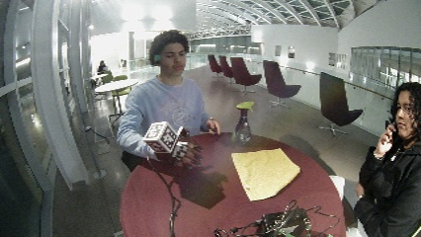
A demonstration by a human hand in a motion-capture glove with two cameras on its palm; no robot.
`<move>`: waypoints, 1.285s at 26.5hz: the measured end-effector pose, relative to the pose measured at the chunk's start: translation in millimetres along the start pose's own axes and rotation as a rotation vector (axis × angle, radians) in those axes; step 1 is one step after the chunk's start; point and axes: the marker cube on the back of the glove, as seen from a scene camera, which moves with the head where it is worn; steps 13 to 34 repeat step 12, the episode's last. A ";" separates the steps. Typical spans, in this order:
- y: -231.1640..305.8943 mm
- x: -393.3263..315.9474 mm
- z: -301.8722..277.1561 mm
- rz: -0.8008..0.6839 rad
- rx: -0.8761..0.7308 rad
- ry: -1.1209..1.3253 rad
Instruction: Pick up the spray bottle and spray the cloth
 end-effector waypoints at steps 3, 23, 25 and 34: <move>5.3 7.1 -1.3 0.014 -0.002 0.008; 7.0 14.3 -2.9 0.022 0.000 0.005; 7.0 14.3 -2.9 0.022 0.000 0.005; 7.0 14.3 -2.9 0.022 0.000 0.005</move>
